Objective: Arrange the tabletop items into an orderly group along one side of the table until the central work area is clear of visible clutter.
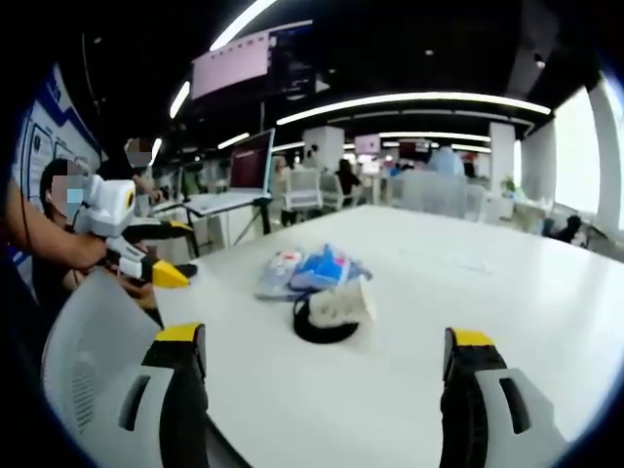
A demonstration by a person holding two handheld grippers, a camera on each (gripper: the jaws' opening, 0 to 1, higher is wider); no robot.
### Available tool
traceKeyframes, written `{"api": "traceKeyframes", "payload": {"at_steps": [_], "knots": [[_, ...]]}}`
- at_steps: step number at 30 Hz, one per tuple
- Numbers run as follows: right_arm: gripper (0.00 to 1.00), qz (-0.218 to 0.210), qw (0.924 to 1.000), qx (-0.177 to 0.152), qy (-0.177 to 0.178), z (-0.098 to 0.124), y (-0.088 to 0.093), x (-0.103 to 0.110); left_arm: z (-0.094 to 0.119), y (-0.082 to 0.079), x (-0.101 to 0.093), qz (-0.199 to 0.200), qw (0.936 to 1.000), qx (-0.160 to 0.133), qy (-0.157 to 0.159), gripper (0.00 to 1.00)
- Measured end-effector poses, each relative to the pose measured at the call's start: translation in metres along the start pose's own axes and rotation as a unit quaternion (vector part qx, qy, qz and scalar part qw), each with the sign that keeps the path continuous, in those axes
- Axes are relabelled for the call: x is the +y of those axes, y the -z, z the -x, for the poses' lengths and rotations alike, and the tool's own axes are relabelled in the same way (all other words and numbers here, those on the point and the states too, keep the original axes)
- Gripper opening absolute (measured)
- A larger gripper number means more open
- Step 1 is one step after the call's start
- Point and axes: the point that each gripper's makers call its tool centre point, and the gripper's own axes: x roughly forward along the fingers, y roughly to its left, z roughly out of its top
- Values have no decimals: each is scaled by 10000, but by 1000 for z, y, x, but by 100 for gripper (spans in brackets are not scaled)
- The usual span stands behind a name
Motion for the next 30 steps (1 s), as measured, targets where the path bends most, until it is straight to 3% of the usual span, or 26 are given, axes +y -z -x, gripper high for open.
{"api": "traceKeyframes", "payload": {"at_steps": [30], "knots": [[98,-118,9999,0,22,-1,2,-7,0,8,-5,-164,9997,180,100,98]]}}
